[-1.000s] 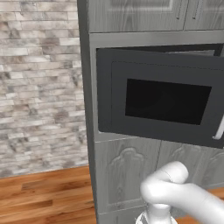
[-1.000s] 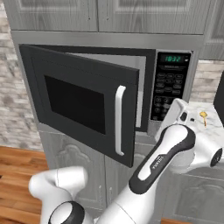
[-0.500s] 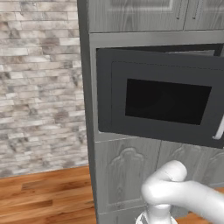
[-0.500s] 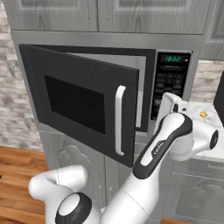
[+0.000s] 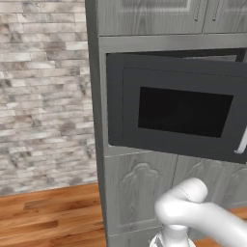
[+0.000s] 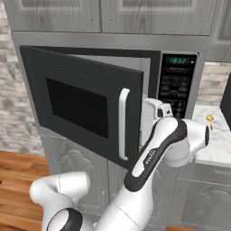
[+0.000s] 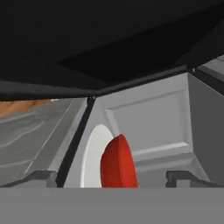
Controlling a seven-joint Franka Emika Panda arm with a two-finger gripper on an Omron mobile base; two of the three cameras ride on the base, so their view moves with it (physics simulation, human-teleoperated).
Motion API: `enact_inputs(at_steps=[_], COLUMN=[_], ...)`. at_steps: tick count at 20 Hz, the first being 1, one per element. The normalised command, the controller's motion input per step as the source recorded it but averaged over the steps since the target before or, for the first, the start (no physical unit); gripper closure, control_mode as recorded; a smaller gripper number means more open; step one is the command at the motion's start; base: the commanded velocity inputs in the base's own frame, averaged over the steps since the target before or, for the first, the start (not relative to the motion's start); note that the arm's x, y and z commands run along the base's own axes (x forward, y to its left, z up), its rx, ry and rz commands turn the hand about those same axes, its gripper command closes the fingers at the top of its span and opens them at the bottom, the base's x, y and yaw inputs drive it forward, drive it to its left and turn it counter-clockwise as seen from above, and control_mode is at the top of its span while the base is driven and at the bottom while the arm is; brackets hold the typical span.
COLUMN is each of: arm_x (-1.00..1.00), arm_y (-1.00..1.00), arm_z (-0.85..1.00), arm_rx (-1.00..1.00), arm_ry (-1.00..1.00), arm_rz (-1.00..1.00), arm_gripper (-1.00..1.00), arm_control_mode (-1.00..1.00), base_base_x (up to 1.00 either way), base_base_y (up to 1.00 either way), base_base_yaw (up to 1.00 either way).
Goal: Open the microwave door.
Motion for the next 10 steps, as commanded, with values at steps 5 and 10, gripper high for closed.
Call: enact_inputs(at_steps=[5, 10], arm_x=[-0.87, -0.55], arm_y=[0.92, 1.00], arm_z=[-0.02, 0.00], arm_rx=[0.00, 0.06], arm_ry=[0.00, 0.00], arm_rz=[0.32, 0.30], arm_gripper=[-1.00, -1.00], arm_control_mode=[-1.00, -1.00], base_base_x=[0.00, 0.00], base_base_y=[0.00, 0.00], base_base_yaw=[0.00, 0.00])
